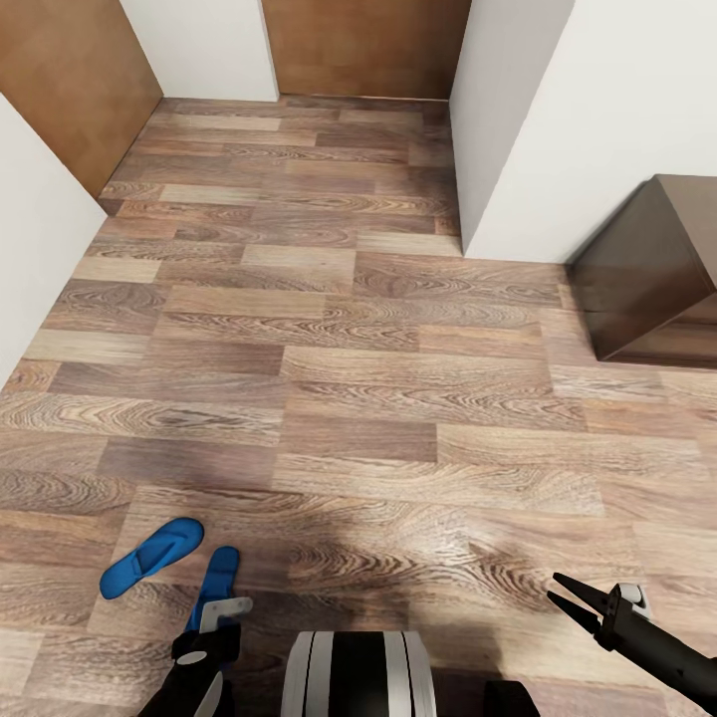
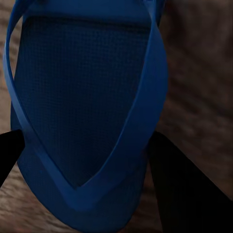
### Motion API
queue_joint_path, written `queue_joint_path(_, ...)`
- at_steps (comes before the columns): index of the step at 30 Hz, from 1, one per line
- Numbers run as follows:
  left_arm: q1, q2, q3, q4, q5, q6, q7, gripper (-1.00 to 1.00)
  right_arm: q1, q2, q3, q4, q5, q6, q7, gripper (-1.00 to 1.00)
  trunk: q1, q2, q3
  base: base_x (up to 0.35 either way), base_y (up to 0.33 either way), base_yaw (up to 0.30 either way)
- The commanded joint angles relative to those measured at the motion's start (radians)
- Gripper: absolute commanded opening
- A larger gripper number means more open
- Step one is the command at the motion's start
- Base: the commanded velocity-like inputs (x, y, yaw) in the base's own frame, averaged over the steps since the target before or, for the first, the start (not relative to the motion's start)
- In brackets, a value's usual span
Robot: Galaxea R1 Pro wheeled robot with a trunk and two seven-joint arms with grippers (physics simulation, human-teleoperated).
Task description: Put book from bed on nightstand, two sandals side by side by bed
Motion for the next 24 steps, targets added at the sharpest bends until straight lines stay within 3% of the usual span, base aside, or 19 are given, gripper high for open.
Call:
queue_joint_path(1,0.0,0.0,0.001,-0.002,0.002,0.007,0.002,-1.0,0.0,0.0,0.0,0.0,-0.004,0.008,0.001,1.0,0.0,0.0,-0.001,0.0,0.0,0.0)
queue_joint_path(5,0.001,0.0,0.001,-0.002,0.002,0.008,0.002,-1.0,0.0,0.0,0.0,0.0,-0.004,0.008,0.001,1.0,0.0,0.0,-0.001,0.0,0.0,0.0)
queue_joint_path(24,0.001,0.0,0.001,-0.002,0.002,0.008,0.002,-1.0,0.0,0.0,0.0,0.0,-0.004,0.008,0.001,1.0,-0.009,0.004,0.073,0.0,0.0,0.0)
